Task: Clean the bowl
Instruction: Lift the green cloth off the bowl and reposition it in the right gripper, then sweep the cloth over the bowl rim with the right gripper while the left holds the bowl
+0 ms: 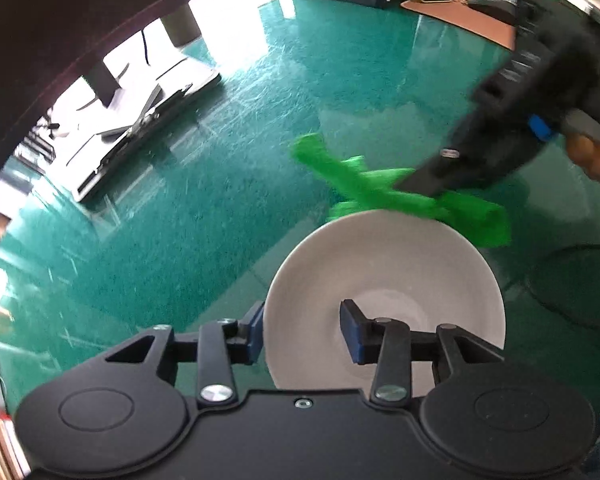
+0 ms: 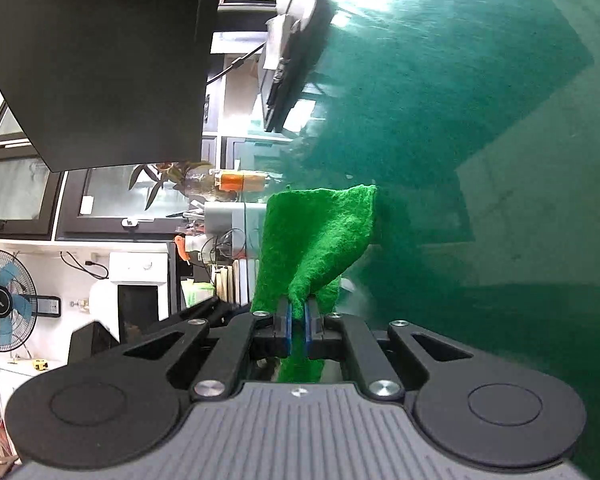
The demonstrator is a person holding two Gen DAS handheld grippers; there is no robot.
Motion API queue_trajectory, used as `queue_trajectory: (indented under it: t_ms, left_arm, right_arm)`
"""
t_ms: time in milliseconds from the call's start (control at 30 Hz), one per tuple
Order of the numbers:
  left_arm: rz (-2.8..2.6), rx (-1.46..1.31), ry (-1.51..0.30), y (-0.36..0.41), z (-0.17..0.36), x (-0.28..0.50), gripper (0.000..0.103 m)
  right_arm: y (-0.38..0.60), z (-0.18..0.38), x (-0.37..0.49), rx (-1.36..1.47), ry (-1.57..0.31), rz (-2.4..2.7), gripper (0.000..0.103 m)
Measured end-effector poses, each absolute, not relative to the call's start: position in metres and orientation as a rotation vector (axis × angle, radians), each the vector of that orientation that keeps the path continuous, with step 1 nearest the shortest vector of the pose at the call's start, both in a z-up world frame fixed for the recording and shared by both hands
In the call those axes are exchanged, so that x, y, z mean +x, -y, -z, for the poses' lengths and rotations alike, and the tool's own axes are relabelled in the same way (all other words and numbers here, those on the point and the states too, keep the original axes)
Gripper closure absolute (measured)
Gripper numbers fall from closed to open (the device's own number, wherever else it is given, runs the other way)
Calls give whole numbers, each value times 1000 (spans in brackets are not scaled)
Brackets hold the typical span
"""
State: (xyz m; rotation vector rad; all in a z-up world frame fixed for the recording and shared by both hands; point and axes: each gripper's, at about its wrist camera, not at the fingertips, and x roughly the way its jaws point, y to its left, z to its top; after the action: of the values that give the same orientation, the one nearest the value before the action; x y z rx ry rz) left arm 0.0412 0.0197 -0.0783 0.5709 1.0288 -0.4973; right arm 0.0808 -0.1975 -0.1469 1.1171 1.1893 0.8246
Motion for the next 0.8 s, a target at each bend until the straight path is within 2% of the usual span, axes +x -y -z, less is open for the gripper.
queue_trajectory:
  t_ms: [133, 233, 467, 800]
  left_arm:
    - [487, 560, -1028, -18, 79, 40, 62]
    - [491, 575, -1020, -17, 79, 38, 55]
    - [513, 580, -1017, -17, 78, 40, 55]
    - [520, 592, -1008, -14, 79, 40, 55]
  right_arm:
    - [186, 139, 89, 1072, -1188, -875, 97]
    - [187, 141, 85, 1051, -1210, -878, 97]
    - [198, 149, 60, 1029, -1232, -861, 96]
    - [163, 150, 113, 969, -1171, -919, 95]
